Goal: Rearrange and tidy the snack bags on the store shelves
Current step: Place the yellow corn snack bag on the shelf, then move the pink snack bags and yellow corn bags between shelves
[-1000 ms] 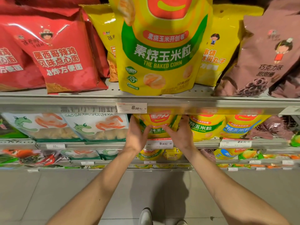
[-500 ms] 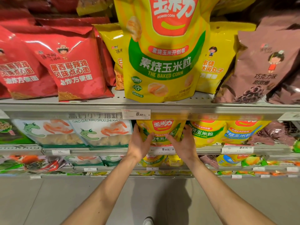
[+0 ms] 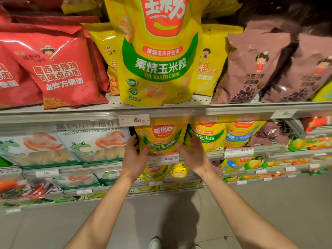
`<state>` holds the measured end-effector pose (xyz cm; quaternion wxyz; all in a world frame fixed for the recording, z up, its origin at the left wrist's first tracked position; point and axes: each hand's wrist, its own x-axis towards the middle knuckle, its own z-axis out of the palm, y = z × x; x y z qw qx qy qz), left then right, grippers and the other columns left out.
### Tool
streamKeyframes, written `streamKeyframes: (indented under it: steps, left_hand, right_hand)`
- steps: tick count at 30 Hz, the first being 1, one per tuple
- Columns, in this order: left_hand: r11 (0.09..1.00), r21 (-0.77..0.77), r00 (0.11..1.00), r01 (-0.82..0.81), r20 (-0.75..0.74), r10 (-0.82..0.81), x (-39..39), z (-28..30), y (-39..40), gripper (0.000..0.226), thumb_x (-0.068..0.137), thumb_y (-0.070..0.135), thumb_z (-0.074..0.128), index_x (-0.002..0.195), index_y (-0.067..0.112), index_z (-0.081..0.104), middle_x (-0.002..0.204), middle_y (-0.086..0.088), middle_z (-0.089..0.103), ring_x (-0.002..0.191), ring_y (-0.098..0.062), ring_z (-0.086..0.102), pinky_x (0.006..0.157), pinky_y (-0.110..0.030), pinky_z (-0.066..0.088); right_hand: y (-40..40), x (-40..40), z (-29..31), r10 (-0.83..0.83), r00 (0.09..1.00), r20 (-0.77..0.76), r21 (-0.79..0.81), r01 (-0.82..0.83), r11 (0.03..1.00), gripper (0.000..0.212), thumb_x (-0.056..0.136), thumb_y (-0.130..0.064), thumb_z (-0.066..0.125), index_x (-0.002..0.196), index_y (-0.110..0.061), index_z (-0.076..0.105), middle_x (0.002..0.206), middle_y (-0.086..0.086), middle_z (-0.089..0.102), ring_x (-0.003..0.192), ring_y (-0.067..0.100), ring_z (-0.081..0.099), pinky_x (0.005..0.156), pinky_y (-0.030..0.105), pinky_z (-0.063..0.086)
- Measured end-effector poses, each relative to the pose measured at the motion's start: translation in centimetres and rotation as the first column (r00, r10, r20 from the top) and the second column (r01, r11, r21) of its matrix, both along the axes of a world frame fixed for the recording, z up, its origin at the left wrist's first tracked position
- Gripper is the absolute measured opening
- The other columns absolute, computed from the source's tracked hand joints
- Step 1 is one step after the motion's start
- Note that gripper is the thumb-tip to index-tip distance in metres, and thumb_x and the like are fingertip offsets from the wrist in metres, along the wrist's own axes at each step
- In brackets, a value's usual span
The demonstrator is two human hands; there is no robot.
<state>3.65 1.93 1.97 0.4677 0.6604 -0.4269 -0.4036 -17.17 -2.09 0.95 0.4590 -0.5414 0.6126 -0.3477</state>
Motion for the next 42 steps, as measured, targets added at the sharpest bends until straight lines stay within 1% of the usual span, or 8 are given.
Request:
streamKeyframes:
  steps: [5,10,14,17,21,28,39,42]
  left_hand:
    - [1.0,0.021,1.0,-0.021,-0.022,0.022,-1.7,-0.2,1.9,0.049,0.102,0.019,0.061,0.147,0.014,0.044,0.125,0.005,0.057,0.119,-0.017,0.057,0.088,-0.025,0.042]
    - [0.998,0.065,1.0,0.008,0.006,-0.008,-5.7,-0.7,4.1,0.033,0.102,0.018,0.06,0.134,0.017,0.053,0.112,0.002,0.067,0.094,-0.001,0.063,0.064,-0.002,0.044]
    - [0.996,0.08,1.0,0.026,0.013,-0.028,-10.6,-1.1,5.4,0.027,0.101,0.01,0.059,0.128,0.016,0.057,0.098,0.0,0.069,0.088,-0.015,0.066,0.067,-0.007,0.046]
    - [0.993,0.1,0.997,0.065,0.028,-0.068,-15.1,-1.2,5.9,0.025,0.101,0.012,0.059,0.125,0.019,0.057,0.095,0.001,0.069,0.082,-0.017,0.064,0.068,-0.019,0.047]
    - [0.991,0.119,0.995,0.065,0.072,-0.074,-22.9,-1.4,5.2,0.025,0.1,0.017,0.06,0.125,0.02,0.059,0.096,0.001,0.072,0.093,-0.018,0.069,0.08,-0.018,0.05]
    - [0.996,0.089,1.0,0.003,0.022,-0.005,-36.9,-0.3,3.3,0.017,0.09,0.03,0.063,0.105,0.039,0.061,0.097,0.0,0.076,0.099,-0.028,0.073,0.097,-0.046,0.055]
    - [0.994,0.103,0.98,0.029,0.192,-0.049,-44.4,0.8,-5.5,0.018,0.095,0.031,0.063,0.107,0.041,0.054,0.097,0.001,0.075,0.095,-0.023,0.071,0.092,-0.041,0.055]
    - [0.988,0.148,0.988,0.051,0.135,-0.071,-45.1,-0.1,-8.5,0.018,0.098,0.015,0.064,0.11,0.024,0.052,0.091,0.005,0.069,0.096,-0.025,0.068,0.088,-0.034,0.051]
  right_hand:
    - [2.6,-3.2,0.0,-0.034,0.999,-0.003,0.034,0.034,0.999,0.048,0.094,-0.032,0.075,0.134,-0.026,0.049,0.121,-0.012,0.061,0.117,0.012,0.062,0.1,0.037,0.053]
    - [4.9,-7.7,-1.2,-0.112,0.993,0.023,0.087,0.11,0.99,0.048,0.094,-0.033,0.075,0.134,-0.025,0.051,0.112,0.017,0.068,0.1,0.029,0.072,0.089,0.041,0.055]
    - [6.4,-12.6,-1.7,-0.17,0.98,0.099,0.122,0.158,0.98,0.033,0.097,-0.016,0.071,0.126,-0.01,0.055,0.106,0.02,0.071,0.088,0.011,0.075,0.074,0.013,0.052]
    - [6.9,-17.0,-2.1,-0.184,0.978,0.095,0.103,0.174,0.979,0.039,0.089,-0.039,0.078,0.119,-0.024,0.058,0.113,0.016,0.075,0.102,0.026,0.074,0.09,0.035,0.056]
    - [6.5,-24.7,-2.5,-0.199,0.975,0.096,0.104,0.189,0.976,0.037,0.097,-0.017,0.071,0.131,-0.01,0.057,0.117,0.013,0.067,0.09,0.009,0.064,0.066,0.006,0.047]
    - [5.3,-39.4,-0.9,-0.184,0.983,0.022,0.097,0.181,0.979,0.038,0.097,-0.023,0.07,0.133,-0.016,0.058,0.119,0.008,0.067,0.091,-0.002,0.061,0.062,0.001,0.044]
    - [-3.0,-48.0,0.2,-0.268,0.958,-0.101,0.083,0.276,0.958,0.04,0.096,-0.036,0.071,0.127,-0.015,0.057,0.114,0.008,0.07,0.105,0.026,0.068,0.093,0.039,0.053]
    - [-6.0,-47.0,0.6,-0.194,0.957,-0.213,0.081,0.215,0.973,0.009,0.099,-0.023,0.067,0.105,-0.024,0.06,0.099,0.003,0.069,0.088,0.021,0.065,0.078,0.029,0.045]
